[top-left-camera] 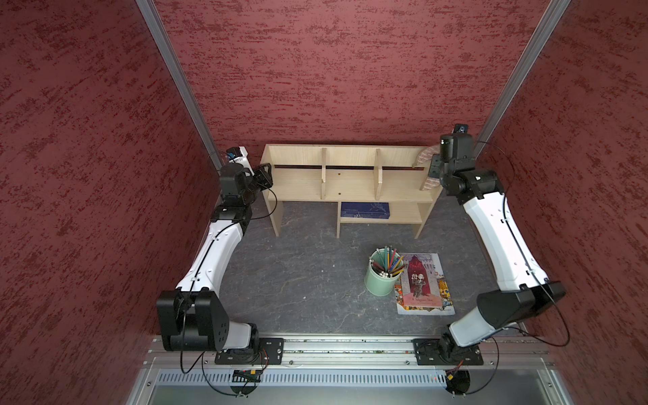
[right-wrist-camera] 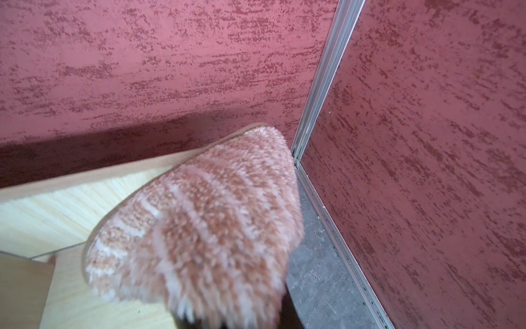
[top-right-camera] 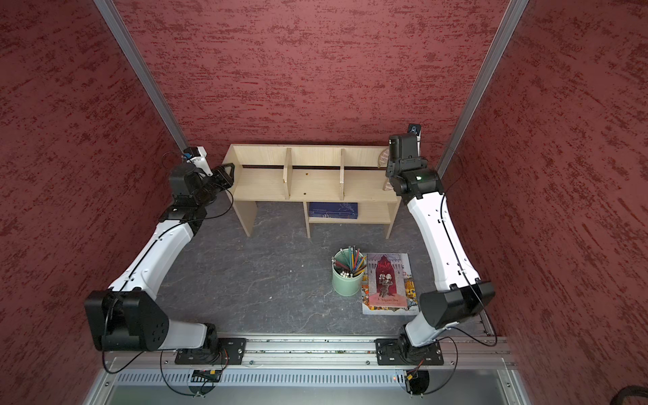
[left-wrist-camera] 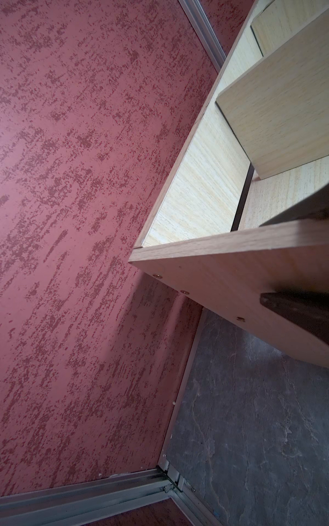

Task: Wipe the bookshelf clean with a cloth
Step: Wipe the dust from the shelf.

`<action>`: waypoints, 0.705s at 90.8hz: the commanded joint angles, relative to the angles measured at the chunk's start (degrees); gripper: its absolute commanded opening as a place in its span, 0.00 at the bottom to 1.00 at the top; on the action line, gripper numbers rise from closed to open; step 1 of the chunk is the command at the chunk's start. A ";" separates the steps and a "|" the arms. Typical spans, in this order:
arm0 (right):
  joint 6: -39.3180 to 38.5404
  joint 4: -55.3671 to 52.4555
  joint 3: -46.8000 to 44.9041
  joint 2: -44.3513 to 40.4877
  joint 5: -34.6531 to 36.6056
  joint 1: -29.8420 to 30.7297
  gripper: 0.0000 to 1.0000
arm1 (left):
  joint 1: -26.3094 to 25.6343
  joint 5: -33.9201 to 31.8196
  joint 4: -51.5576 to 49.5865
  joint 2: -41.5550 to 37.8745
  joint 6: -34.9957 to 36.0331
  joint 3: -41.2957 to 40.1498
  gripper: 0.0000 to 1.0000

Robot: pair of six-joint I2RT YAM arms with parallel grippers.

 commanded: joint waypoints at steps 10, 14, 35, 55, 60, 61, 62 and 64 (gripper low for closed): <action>0.65 1.25 -1.90 -0.83 -1.75 -0.23 0.00 | -1.04 5.06 -1.36 0.19 -4.74 -1.46 0.00; 0.60 0.76 1.03 0.99 -2.22 -0.31 0.00 | -1.17 5.16 -1.40 0.18 -4.46 -1.46 0.00; 0.98 -6.46 25.73 16.09 -9.12 -0.84 0.00 | -1.46 5.31 -1.53 -0.22 -3.35 -1.29 0.00; 2.05 -7.38 37.09 24.19 -23.86 0.53 0.00 | -1.63 5.89 -1.44 0.21 -3.31 -1.12 0.00; 1.99 -6.12 37.08 24.21 -25.51 1.47 0.00 | -1.63 5.99 -1.38 0.26 -3.32 -1.11 0.00; 1.99 -5.95 37.03 24.17 -25.76 1.62 0.00 | -1.63 5.99 -1.41 0.26 -3.32 -1.11 0.00; 1.99 -5.78 37.01 24.19 -25.93 1.83 0.00 | -1.57 5.99 -1.38 0.26 -3.32 -1.11 0.00; 2.00 -5.52 36.99 24.21 -26.56 2.20 0.00 | -1.56 6.00 -1.38 0.22 -3.32 -1.11 0.00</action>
